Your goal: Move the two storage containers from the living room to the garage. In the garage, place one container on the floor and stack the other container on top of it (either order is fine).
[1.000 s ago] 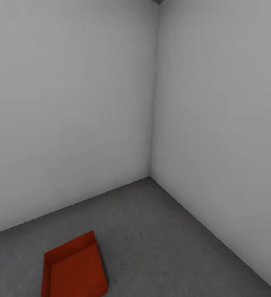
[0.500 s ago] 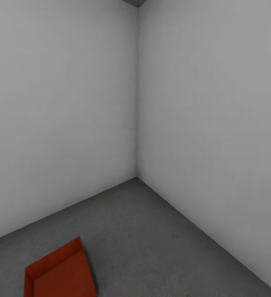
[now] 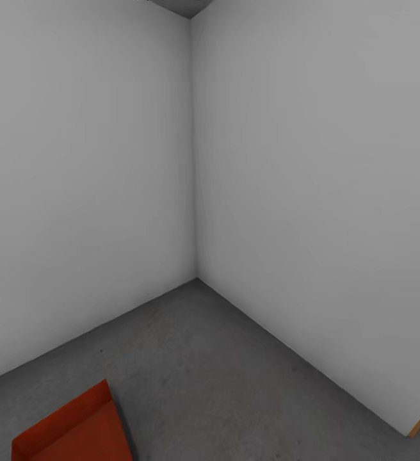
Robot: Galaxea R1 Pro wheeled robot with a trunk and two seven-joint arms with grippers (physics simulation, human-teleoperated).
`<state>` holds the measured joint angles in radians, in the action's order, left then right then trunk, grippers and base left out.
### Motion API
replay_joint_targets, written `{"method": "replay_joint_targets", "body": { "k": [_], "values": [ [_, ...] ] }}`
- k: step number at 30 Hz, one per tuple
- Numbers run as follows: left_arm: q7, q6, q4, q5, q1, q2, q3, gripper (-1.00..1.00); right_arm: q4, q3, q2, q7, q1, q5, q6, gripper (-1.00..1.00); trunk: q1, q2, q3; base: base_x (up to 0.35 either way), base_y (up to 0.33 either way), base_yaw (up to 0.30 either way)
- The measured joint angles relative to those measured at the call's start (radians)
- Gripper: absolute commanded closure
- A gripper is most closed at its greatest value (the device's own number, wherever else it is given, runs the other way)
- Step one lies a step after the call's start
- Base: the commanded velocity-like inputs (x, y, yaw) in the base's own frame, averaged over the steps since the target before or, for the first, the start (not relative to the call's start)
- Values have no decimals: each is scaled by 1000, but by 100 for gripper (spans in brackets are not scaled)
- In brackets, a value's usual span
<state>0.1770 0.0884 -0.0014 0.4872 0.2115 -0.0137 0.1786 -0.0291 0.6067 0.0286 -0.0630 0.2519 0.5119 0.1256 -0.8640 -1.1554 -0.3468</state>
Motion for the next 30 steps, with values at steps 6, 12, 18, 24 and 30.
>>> {"method": "replay_joint_targets", "body": {
  "k": [6,12,18,24,30],
  "values": [
    [0,0,0,0,0,0,0,-100,0,0,1,0,0,0,0,-100,0,0,7,0,0,-183],
    [0,0,0,0,0,1,0,-100,0,0,1,0,0,0,0,-100,0,0,14,0,0,-183],
    [0,0,0,0,0,1,0,-100,0,0,1,0,0,0,-1,-100,0,0,21,0,0,-183],
    [-1,0,0,-2,0,1,0,-100,0,0,1,0,0,0,-1,-100,0,0,26,0,0,-180],
    [-3,0,-1,-7,0,1,0,-100,0,0,1,0,0,0,-2,-100,0,0,29,0,0,-190]
  ]
}}
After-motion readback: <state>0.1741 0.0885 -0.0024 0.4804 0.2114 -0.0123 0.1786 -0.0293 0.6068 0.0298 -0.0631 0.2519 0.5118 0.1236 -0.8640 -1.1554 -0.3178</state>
